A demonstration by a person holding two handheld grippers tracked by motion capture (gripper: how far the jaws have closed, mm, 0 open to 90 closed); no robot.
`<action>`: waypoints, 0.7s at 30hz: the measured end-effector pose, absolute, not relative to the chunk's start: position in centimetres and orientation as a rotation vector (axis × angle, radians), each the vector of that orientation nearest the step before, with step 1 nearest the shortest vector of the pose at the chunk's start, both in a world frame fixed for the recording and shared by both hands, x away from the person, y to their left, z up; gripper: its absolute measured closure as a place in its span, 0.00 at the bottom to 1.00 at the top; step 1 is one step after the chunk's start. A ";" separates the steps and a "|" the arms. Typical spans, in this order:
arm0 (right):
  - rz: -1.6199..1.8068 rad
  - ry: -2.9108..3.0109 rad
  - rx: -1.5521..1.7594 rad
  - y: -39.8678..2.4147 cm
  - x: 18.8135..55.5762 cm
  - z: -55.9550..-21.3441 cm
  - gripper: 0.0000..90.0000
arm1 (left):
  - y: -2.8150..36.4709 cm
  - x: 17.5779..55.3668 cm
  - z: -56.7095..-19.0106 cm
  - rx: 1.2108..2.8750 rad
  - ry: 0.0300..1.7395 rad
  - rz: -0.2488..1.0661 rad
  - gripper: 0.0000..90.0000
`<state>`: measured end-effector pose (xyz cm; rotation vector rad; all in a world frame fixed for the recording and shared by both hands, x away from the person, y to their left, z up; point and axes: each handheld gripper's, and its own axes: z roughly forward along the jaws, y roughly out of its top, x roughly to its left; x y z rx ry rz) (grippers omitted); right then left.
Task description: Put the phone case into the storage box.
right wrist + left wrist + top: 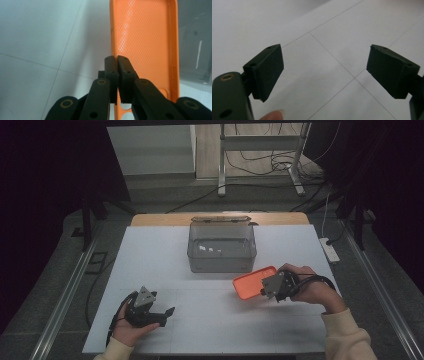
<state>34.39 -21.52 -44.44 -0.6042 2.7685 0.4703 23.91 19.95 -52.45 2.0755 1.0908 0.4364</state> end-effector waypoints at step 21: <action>0.465 2.723 -0.614 -21.0 33.6 -43.4 0.97 | 19.9 24.0 -52.4 2.075 1.095 0.431 0.16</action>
